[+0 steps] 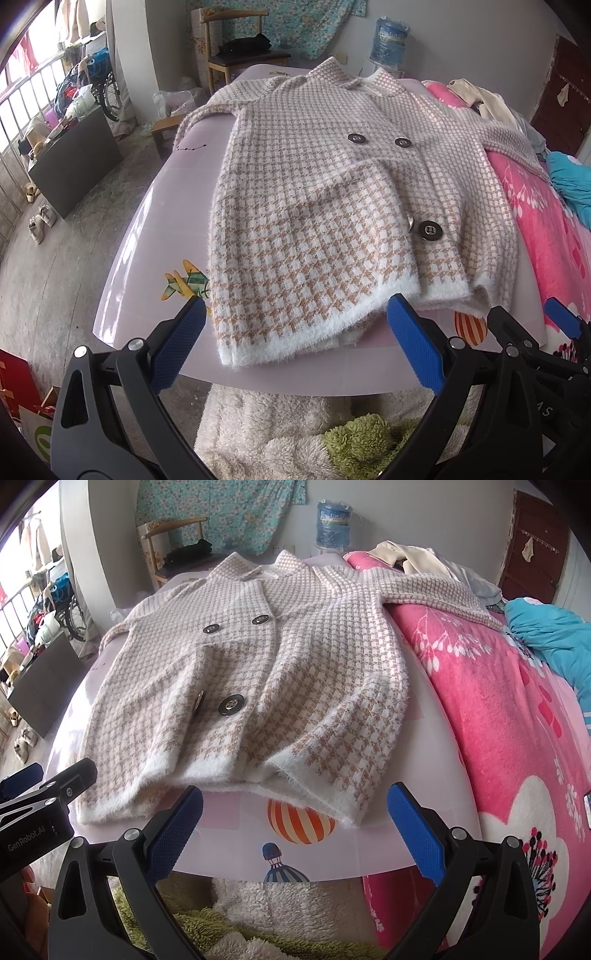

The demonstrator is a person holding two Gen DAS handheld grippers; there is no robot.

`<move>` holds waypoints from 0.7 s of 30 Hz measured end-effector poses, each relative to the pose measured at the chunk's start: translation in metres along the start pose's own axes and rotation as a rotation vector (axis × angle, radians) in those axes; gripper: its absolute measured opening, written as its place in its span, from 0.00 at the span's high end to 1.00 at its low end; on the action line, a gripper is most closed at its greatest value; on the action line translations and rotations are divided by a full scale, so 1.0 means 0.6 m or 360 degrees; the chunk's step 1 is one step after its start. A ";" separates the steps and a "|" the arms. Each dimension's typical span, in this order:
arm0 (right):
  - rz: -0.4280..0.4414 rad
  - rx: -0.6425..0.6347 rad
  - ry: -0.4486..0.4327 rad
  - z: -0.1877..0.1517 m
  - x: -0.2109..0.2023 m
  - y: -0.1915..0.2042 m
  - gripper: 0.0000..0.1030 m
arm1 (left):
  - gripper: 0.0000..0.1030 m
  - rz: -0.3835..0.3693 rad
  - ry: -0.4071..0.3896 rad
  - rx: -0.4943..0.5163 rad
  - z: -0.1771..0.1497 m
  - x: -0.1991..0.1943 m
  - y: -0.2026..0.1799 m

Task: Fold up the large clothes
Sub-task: 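Move both grippers toward the hem of the houndstooth coat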

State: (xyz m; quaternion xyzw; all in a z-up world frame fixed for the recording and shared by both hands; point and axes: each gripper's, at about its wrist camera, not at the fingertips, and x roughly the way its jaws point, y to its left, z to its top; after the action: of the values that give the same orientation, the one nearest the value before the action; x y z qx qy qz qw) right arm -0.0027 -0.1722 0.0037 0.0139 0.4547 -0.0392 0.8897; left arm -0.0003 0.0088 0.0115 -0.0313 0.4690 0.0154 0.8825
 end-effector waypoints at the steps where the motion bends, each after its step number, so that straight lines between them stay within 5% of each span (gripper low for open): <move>1: -0.0001 -0.0001 0.0000 0.000 0.000 0.000 0.05 | 0.08 0.0000 -0.0001 -0.0001 0.000 0.000 0.000; 21: 0.0030 0.0004 0.0017 -0.001 -0.001 0.001 0.05 | 0.08 -0.0003 -0.0013 -0.0007 -0.003 -0.002 0.006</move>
State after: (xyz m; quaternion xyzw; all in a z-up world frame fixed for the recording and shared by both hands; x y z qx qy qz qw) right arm -0.0036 -0.1715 0.0037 0.0195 0.4594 -0.0314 0.8875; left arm -0.0024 0.0121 0.0115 -0.0337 0.4654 0.0157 0.8843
